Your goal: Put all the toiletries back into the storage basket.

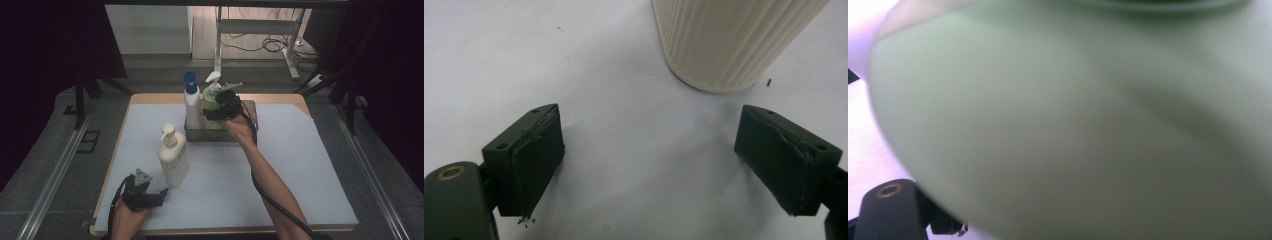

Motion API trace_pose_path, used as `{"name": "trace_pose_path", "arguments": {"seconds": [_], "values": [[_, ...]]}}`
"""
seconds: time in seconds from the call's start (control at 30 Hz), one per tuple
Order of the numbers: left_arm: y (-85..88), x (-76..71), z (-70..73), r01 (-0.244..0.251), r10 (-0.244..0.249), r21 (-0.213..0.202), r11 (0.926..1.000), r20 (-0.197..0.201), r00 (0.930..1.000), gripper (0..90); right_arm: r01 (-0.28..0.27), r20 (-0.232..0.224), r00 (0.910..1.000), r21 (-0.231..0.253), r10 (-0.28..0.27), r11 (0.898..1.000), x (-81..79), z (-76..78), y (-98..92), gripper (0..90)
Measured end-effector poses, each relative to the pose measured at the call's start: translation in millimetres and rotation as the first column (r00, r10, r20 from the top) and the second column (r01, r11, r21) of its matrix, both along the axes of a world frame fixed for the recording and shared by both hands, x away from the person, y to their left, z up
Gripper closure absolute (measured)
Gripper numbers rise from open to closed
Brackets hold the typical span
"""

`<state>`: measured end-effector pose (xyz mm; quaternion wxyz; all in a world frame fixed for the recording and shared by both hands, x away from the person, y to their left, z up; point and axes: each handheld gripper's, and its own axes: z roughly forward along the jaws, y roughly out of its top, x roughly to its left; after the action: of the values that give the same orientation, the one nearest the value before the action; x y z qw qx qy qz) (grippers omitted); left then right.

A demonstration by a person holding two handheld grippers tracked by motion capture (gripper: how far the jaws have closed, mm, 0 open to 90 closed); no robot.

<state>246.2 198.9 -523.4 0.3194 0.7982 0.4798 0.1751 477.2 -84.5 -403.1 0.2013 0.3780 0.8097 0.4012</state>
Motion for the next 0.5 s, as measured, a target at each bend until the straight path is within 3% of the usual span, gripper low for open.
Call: {"name": "trace_pose_path", "arguments": {"seconds": [0.3,0.5], "values": [[0.0,-0.1,0.1,0.000,0.000,0.001,1.0000,0.000,1.0000,12.2,0.004,-0.029,0.9996,-0.008,-0.005,1.000,1.4,-19.4,-5.0,12.1],[0.0,-0.1,0.0,0.000,0.000,0.001,1.0000,0.000,1.0000,12.2,-0.007,-0.021,0.9998,-0.008,0.007,1.000,1.5,-21.7,-5.2,11.9]]}}
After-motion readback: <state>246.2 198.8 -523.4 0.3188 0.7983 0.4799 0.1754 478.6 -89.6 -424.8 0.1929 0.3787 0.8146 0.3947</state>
